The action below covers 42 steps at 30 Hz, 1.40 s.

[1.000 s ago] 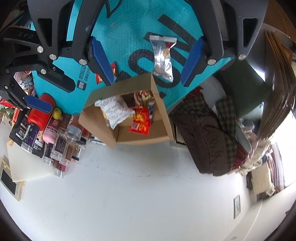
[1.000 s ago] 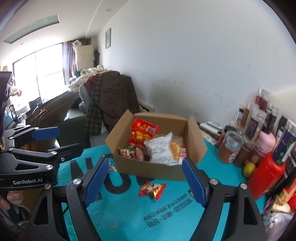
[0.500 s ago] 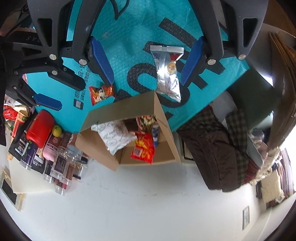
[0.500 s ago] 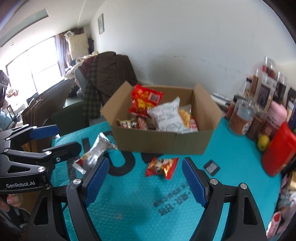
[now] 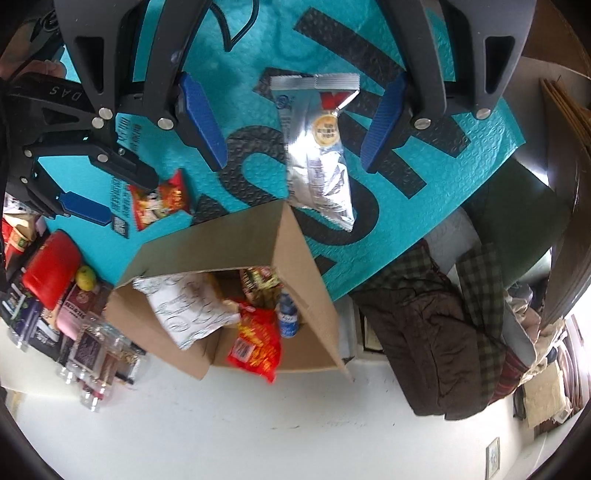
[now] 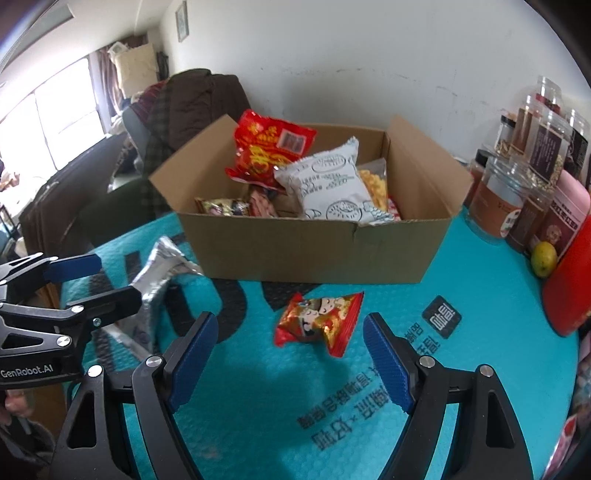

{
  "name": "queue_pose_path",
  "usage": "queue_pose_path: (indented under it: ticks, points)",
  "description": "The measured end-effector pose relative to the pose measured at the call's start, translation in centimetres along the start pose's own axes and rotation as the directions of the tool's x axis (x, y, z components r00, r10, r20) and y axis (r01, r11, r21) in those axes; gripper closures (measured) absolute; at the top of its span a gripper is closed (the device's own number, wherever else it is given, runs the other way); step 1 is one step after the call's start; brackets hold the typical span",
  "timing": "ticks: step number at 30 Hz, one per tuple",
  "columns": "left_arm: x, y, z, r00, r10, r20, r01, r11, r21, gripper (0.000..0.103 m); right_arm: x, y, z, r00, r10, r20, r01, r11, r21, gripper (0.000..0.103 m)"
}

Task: Organize snacks
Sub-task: 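Grasp the silver foil bag with the left tool while the right tool grasps the candy-wrapped snack, then lift the silver bag and candy snack and carry them over the box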

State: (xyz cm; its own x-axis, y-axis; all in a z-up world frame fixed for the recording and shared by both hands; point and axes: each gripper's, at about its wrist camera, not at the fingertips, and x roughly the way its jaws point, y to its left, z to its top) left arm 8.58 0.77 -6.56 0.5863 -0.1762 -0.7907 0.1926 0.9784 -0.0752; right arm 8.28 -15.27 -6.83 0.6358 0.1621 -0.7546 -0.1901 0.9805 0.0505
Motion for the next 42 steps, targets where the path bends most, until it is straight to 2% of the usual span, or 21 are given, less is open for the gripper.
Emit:
queue_pose_path:
  ticks: [7, 16, 19, 20, 21, 23, 25, 27, 42]
  points:
    - [2.8, 1.1, 0.1, 0.998, 0.026, -0.049, -0.028, 0.999, -0.025, 0.028, 3.0, -0.6, 0.5, 0.999, -0.01, -0.048, 0.011, 1.0, 0.006, 0.021]
    - [5.4, 2.0, 0.0, 0.994, 0.026, -0.108, -0.033, 0.998, -0.06, 0.029, 4.8, -1.5, 0.7, 0.997, -0.023, -0.077, 0.024, 1.0, 0.01, 0.021]
    - [6.0, 2.1, -0.1, 0.993, 0.018, -0.116, -0.025, 0.998, -0.059, 0.041, 5.5, -2.0, 0.6, 0.996, -0.027, -0.089, 0.028, 0.999, 0.015, 0.022]
    - [6.3, 2.1, -0.2, 0.992, 0.0, -0.129, -0.008, 0.998, -0.065, 0.048, 5.7, -2.2, 0.5, 0.995, -0.031, -0.094, 0.033, 0.999, 0.018, 0.027]
    - [6.6, 2.1, -0.2, 0.99, -0.014, -0.138, 0.004, 0.998, -0.07, 0.051, 5.7, -2.3, 0.3, 0.995, -0.03, -0.098, 0.032, 0.999, 0.02, 0.038]
    - [6.4, 1.8, -0.2, 0.992, -0.004, -0.125, -0.003, 0.999, -0.054, 0.059, 5.9, -2.7, 0.0, 0.994, -0.016, -0.11, 0.02, 0.999, 0.031, 0.044]
    - [6.3, 1.8, -0.2, 0.991, -0.031, -0.129, 0.022, 0.997, -0.071, 0.059, 5.6, -3.0, -0.2, 0.995, -0.002, -0.1, 0.007, 0.999, 0.047, 0.048]
    - [6.0, 1.6, -0.4, 0.991, -0.028, -0.13, 0.019, 0.997, -0.069, 0.059, 5.3, -3.2, -0.5, 0.995, 0.005, -0.102, 0.0, 0.999, 0.054, 0.049]
    - [2.3, -2.0, -3.4, 0.984, -0.102, -0.147, 0.099, 0.995, -0.03, 0.059, 0.0, -4.5, -5.1, 0.994, 0.043, -0.105, -0.032, 0.994, 0.104, 0.05]
